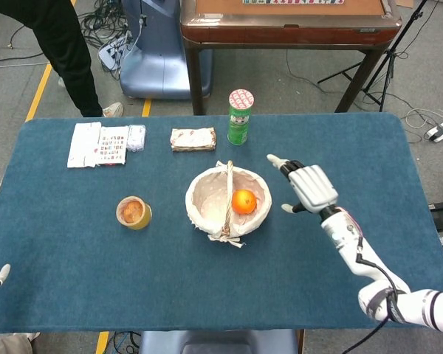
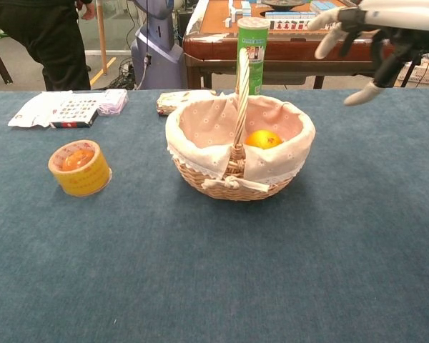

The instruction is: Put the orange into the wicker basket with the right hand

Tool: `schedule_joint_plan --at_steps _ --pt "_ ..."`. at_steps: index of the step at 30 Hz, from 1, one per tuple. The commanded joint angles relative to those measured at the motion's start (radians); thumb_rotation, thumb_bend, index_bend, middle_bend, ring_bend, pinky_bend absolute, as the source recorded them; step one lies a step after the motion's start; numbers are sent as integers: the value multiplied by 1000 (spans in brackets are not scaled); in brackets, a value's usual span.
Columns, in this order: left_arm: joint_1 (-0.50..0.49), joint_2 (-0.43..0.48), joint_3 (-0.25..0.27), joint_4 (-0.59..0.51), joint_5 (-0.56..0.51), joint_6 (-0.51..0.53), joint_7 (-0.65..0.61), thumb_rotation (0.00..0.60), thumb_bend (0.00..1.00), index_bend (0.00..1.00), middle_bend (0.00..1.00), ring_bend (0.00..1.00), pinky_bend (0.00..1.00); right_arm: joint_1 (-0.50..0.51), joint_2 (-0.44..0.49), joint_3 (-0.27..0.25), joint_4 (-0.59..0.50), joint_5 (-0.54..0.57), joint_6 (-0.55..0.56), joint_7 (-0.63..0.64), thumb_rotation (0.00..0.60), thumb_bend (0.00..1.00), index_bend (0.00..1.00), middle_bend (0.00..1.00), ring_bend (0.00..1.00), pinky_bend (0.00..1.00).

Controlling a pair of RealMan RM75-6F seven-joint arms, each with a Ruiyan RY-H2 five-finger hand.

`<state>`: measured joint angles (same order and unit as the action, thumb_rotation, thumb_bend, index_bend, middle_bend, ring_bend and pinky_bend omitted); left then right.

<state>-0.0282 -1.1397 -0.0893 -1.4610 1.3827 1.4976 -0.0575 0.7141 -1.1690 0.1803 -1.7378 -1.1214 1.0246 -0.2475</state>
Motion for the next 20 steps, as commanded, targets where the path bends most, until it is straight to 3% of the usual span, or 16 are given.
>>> schedule_joint_plan --at_steps 1,11,20 --pt "-6 0 -4 2 3 -3 -2 600 303 103 161 138 167 -103 54 -65 -32 -62 121 -41 600 44 109 232 235 560" --pt "-41 6 -13 -23 28 -21 30 600 301 103 161 137 162 -331 94 -197 -45 -230 359 -6 600 44 122 270 237 556" --pt "-58 15 -15 -46 33 -31 49 600 301 103 161 137 161 -451 110 -229 -60 -301 474 -7 600 45 122 270 237 556"
